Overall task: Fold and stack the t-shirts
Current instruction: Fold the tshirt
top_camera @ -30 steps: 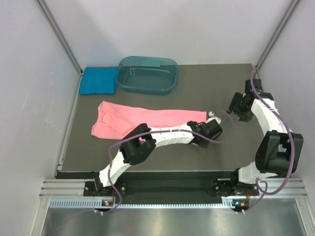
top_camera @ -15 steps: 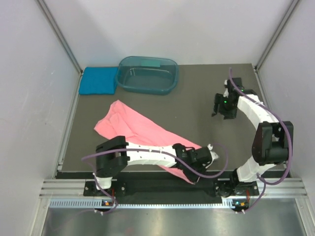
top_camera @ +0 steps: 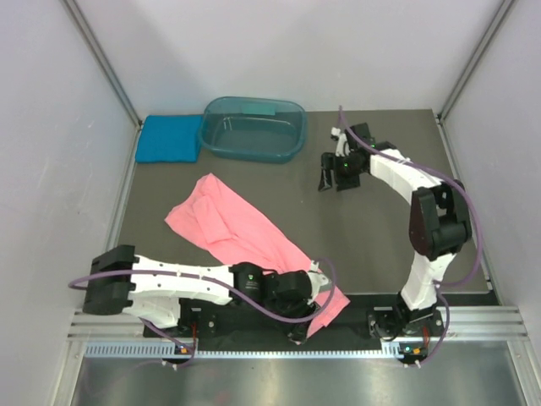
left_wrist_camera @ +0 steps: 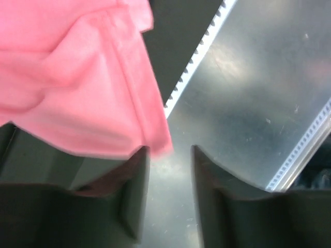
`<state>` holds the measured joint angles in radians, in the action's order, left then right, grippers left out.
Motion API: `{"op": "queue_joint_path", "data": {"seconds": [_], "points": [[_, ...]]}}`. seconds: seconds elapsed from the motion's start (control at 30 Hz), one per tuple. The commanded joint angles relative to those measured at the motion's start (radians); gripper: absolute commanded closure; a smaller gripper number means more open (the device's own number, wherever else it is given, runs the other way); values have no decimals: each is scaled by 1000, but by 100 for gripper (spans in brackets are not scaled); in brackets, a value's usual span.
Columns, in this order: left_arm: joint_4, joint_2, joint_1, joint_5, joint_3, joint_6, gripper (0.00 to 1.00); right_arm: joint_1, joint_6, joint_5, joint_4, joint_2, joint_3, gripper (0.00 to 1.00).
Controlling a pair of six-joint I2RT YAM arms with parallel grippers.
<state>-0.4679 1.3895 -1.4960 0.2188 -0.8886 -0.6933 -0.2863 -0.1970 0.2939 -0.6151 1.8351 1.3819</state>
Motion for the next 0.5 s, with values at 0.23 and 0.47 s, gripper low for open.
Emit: {"op": "queue_joint_path", "data": {"seconds": [0.23, 0.47], "points": [[-18, -210, 152, -173, -65, 8, 27, -154, 53, 191, 83, 147, 250, 28], [-100, -280, 526, -343, -206, 46, 33, -264, -10, 214, 204, 257, 338, 28]]}}
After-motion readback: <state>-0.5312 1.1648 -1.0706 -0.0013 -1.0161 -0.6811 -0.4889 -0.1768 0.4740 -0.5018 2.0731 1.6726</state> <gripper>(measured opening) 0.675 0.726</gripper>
